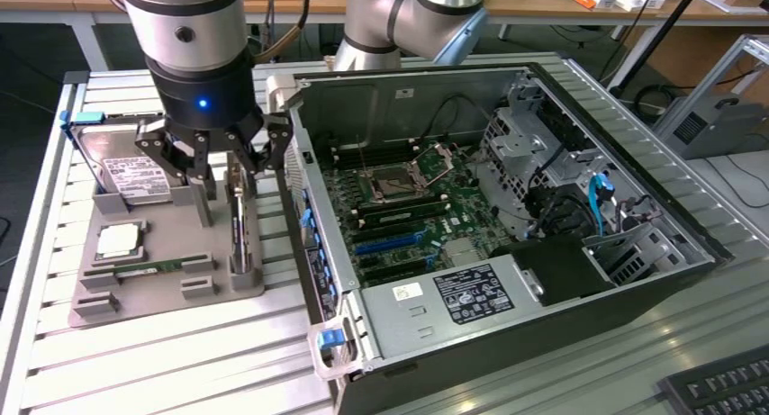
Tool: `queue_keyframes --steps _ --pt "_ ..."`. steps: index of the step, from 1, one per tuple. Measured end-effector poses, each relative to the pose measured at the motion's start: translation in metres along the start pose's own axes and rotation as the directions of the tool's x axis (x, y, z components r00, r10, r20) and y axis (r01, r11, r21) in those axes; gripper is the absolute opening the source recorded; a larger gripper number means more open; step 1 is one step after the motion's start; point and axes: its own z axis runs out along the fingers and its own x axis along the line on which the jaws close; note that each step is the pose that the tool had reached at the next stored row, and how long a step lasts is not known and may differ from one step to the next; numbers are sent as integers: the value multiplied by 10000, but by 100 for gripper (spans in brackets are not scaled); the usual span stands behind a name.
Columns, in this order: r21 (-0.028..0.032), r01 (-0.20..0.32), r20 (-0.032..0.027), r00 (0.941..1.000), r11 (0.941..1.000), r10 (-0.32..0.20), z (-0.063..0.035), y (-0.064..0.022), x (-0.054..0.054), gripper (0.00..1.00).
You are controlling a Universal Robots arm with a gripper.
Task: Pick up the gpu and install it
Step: 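Pick up the gpu and move the gpu toward the slot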
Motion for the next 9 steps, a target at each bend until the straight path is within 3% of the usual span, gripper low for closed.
queue_keyframes --steps 9 --pt "0 0 0 10000 10000 0 21 -4 0 48"
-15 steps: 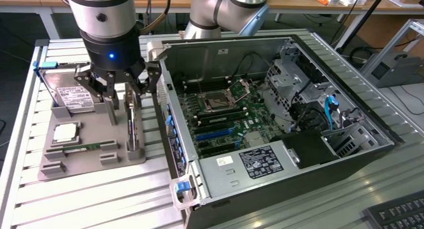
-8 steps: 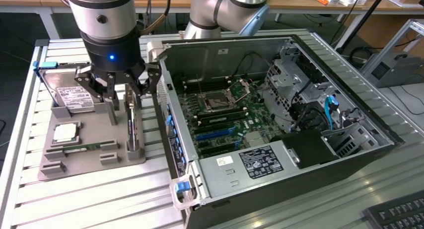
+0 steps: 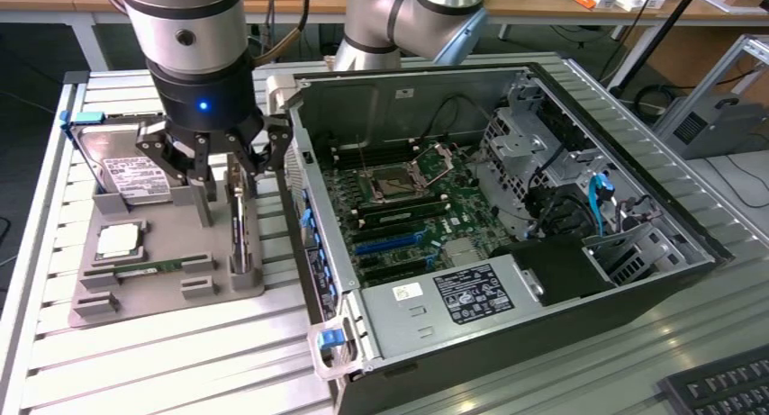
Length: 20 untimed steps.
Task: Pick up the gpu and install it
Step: 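Pick up the gpu and move the gpu toward the slot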
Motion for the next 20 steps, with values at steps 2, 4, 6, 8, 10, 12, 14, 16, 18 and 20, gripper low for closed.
queue_keyframes --steps 2,4,6,8,10,12,14,16,18,20 --pt "0 0 0 10000 10000 0 4 0 0 48" --pt "0 0 0 10000 10000 0 8 -1 0 48" --pt "0 0 0 10000 10000 0 11 -1 0 48" --pt "0 0 0 10000 10000 0 14 -2 0 48" --pt "0 0 0 10000 10000 0 17 -2 0 48" --pt "0 0 0 10000 10000 0 20 -3 1 48" --pt "-1 0 0 10000 10000 0 23 -3 1 48" --pt "0 0 0 10000 10000 0 26 -4 0 48" --pt "0 0 0 10000 10000 0 28 -5 0 48" --pt "0 0 0 10000 10000 0 38 -8 1 48"
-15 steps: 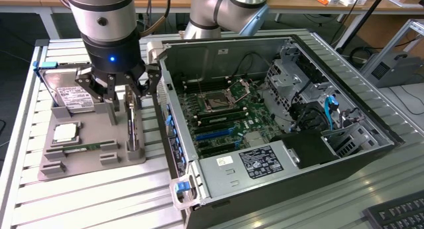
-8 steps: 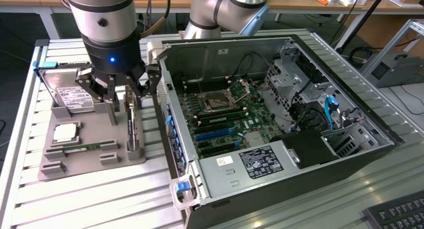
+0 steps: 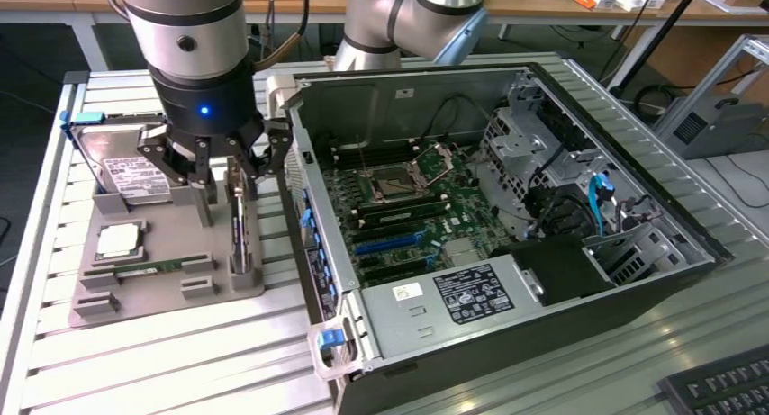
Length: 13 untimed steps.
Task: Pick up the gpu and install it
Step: 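Pick up the gpu and move the gpu toward the slot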
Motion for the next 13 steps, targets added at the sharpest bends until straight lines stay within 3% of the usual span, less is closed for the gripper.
queue_keyframes --steps 13 --pt "0 0 0 10000 10000 0 52 -26 0 48"
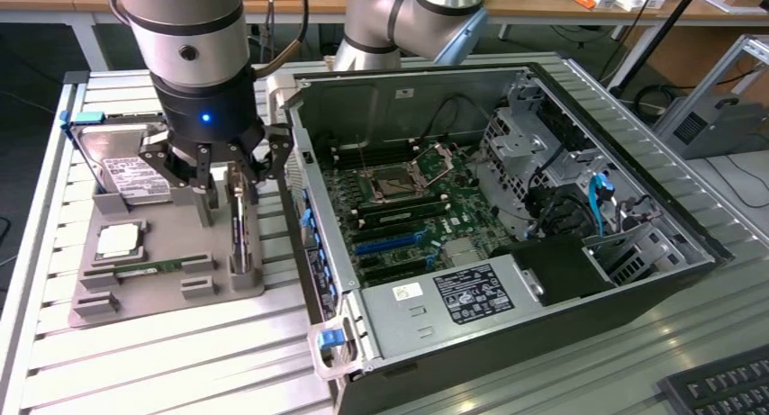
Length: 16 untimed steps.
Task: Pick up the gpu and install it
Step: 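Pick up the gpu and move the gpu toward the slot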
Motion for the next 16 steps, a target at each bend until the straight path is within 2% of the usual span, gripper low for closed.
queue_keyframes --steps 16 --pt "0 0 0 10000 10000 0 28 -22 -1 48"
